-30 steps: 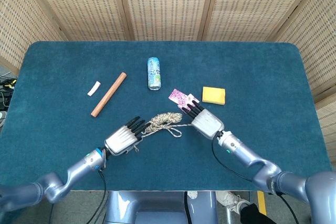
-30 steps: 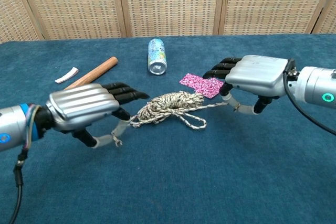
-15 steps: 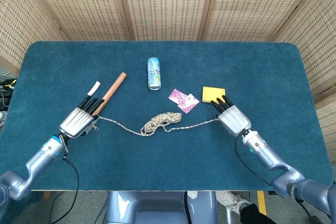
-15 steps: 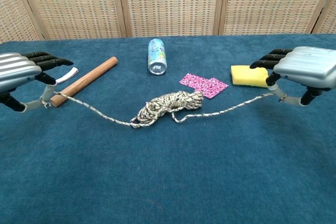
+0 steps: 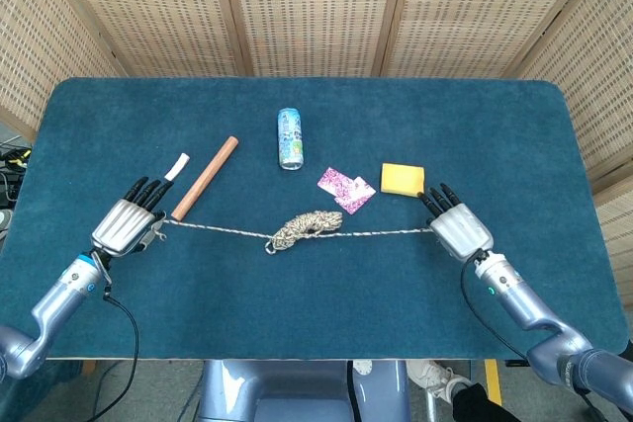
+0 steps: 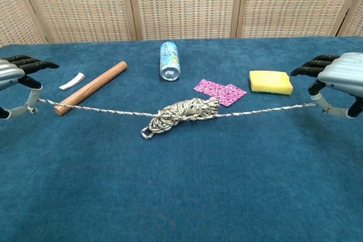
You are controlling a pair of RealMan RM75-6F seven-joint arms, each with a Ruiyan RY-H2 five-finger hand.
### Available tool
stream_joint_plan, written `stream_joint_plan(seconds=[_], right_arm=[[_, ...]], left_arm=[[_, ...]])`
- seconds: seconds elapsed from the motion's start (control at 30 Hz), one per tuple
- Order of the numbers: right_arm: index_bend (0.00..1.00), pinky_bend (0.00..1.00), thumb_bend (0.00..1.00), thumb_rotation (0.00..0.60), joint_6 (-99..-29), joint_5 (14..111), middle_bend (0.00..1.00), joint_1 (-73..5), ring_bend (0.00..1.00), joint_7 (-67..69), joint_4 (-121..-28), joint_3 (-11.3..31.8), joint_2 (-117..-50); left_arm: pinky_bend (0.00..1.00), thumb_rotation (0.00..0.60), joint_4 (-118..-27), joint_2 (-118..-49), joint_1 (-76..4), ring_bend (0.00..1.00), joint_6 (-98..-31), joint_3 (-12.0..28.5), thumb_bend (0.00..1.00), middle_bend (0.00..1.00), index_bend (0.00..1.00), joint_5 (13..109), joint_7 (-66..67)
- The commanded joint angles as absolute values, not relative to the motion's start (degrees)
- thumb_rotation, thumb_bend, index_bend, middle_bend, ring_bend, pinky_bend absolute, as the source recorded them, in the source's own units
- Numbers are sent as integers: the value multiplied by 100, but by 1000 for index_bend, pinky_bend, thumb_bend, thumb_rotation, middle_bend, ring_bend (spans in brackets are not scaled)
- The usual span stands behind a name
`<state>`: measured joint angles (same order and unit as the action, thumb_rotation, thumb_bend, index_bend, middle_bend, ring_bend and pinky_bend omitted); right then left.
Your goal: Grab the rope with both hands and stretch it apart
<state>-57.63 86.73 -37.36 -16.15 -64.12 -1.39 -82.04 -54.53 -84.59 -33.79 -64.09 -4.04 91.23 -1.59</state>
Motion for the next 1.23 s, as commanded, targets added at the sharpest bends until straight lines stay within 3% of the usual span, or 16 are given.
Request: stream_joint_plan(seconds=[0.03,0.1,0.17,0.2,0.57,0.8,1.0,1.23], right_arm=[[475,0,433,600,-5780,8675,19,-3721,0,-1651,-6429,-125,-8206],[187,0,176,600,-5789,8612,0,-3686,0,-1749,-6465,-89,-8204],[32,0,19,600,-5817,8444,0,-3618,0,-1903,-6592,1,-8183],[9,0,2,600,-5873,8354,0,-3574,0,-1949,-6714,64,-8154],[0,0,0,600,-7698,8542,0,-2626,0,-1358,-8094,251,-7181],[0,0,0,600,-8611,8449,0,-1767,0,-963,-8891,111,-6710],[0,0,0,600,-9183,8505,0,-1234,0,-973,-9230,-3,-6742],[0,0,0,600,-9488,8720,0,-936,0,-1012,-9321,-43,-6833]], left_arm=[[0,600,-5454,-8473,-3370,0,-6420,-412,288,0,376,9146,-141],[0,600,-5467,-8466,-3358,0,-6446,-409,69,0,56,9161,-145],[0,600,-5488,-8420,-3340,0,-6548,-381,1,0,0,9182,-149],[0,600,-5530,-8382,-3319,0,-6637,-355,0,0,0,9186,-198],[0,600,-6966,-7128,-2643,0,-7922,28,0,0,0,8882,-1317],[0,600,-8068,-6308,-1787,0,-8668,-224,0,0,0,8793,-1241],[0,600,-8834,-6121,-1157,0,-8880,-452,0,0,0,8467,-797],[0,600,-9073,-6180,-836,0,-9003,-531,0,0,0,8514,-581]])
